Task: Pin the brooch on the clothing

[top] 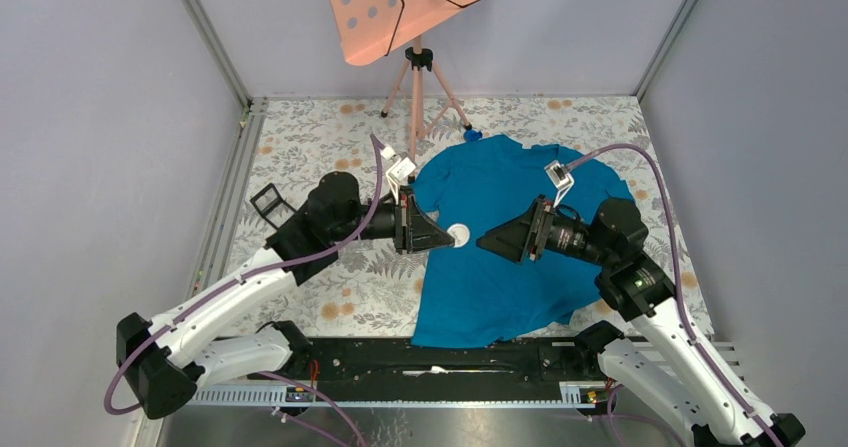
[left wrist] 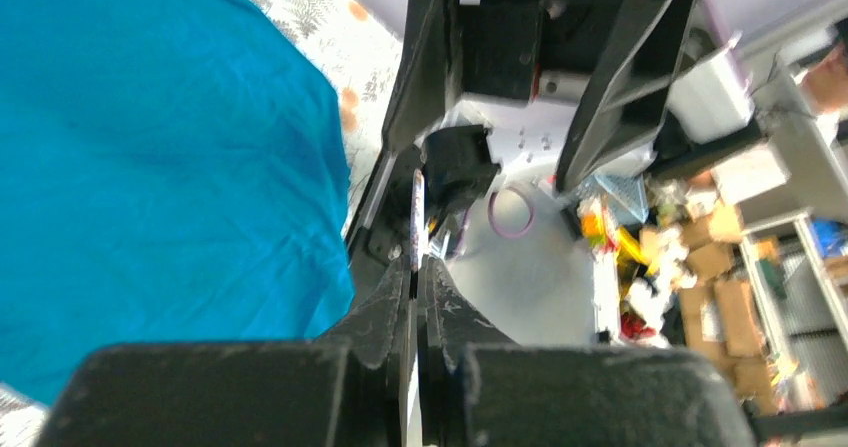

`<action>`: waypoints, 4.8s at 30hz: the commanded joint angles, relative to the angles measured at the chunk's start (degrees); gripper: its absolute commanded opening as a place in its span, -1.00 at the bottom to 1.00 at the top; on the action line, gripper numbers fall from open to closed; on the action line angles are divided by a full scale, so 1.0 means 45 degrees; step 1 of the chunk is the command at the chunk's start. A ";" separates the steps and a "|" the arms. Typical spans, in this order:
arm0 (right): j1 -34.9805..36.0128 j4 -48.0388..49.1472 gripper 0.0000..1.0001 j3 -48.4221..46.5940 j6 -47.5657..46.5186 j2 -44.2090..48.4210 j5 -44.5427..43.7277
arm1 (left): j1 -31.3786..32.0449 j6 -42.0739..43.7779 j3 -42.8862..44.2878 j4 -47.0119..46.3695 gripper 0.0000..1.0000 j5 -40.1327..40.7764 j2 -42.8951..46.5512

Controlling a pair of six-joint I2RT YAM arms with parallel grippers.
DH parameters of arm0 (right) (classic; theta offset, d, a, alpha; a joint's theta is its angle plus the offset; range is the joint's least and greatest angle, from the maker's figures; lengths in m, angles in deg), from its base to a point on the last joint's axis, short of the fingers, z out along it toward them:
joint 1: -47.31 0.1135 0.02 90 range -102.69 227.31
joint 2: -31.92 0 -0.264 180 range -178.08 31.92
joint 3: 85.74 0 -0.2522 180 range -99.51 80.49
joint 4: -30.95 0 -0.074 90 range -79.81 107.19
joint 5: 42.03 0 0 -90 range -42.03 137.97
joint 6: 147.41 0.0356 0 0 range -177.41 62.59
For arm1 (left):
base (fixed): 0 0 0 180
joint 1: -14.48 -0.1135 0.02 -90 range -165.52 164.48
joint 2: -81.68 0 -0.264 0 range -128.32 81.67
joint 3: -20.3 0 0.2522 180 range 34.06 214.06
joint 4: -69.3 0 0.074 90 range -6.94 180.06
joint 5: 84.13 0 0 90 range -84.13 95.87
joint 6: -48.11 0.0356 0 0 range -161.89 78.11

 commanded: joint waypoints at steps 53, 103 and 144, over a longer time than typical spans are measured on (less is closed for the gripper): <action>0.3635 -0.0813 -1.00 -0.1873 -0.2005 -0.3097 0.0886 | -0.0489 0.6645 0.4295 0.8369 -0.11 -0.6000 -0.1895; 0.3906 0.7179 -1.00 0.0586 0.1160 -0.0158 -0.7468 | 0.1604 -0.5667 -0.1585 -0.9680 -0.35 0.4916 -0.0419; 0.3911 -0.0627 -0.08 -0.1555 -0.1238 -0.1083 -0.0615 | 0.1053 -0.0220 -0.1063 -0.0519 -1.00 -0.2690 0.1208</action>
